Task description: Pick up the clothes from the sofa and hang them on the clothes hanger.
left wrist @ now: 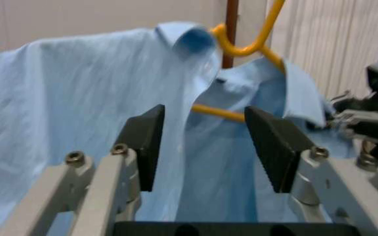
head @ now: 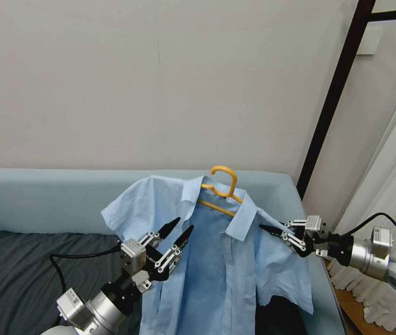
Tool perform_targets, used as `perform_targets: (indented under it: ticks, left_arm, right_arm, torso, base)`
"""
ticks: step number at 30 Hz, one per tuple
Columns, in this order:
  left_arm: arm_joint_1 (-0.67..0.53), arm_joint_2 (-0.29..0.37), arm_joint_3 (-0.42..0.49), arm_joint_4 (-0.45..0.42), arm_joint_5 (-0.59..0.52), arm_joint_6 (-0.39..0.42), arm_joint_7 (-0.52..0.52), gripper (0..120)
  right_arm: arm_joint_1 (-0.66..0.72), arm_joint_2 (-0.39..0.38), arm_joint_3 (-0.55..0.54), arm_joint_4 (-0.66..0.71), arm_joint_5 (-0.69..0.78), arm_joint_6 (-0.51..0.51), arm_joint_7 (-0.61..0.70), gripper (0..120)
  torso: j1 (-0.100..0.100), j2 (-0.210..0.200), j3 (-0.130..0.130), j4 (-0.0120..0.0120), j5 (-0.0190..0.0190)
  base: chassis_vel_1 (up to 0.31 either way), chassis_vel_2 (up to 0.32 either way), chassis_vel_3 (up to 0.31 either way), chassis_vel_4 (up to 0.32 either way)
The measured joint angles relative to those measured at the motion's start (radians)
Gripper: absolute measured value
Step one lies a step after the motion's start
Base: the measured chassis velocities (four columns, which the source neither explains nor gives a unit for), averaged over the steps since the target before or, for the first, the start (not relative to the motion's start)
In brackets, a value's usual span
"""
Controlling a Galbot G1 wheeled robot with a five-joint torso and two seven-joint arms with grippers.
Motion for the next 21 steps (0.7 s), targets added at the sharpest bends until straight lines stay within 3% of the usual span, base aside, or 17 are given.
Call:
perform_targets:
  ticks: [8,12,14,21]
  left_arm:
    - [0.005,-0.062,-0.039,0.085,0.051,0.040,-0.158,84]
    - [0.006,-0.114,-0.056,0.121,0.055,0.036,-0.234,99]
    - [0.005,-0.117,-0.056,0.124,0.055,0.035,-0.236,99]
    - [-0.015,-0.152,-0.041,0.167,0.058,0.015,-0.258,100]
  right_arm:
    - [-0.002,-0.161,0.057,0.074,0.061,-0.099,0.118,3]
    - [0.032,-0.282,0.078,0.136,0.196,-0.232,0.308,3]
    - [0.033,-0.286,0.079,0.140,0.203,-0.238,0.320,3]
    - [0.053,-0.360,0.135,0.212,0.389,-0.375,0.639,3]
  torso:
    - [0.000,0.000,0.000,-0.0001,-0.0001]
    - [0.000,0.000,0.000,0.0002,-0.0003]
    - [0.000,0.000,0.000,0.0001,-0.0003]
    - [0.000,0.000,0.000,-0.0001,0.0001]
  base:
    - [0.000,0.000,0.000,0.000]
    - [0.000,0.000,0.000,0.000]
    - [0.000,0.000,0.000,0.000]
    - [0.000,0.000,0.000,0.000]
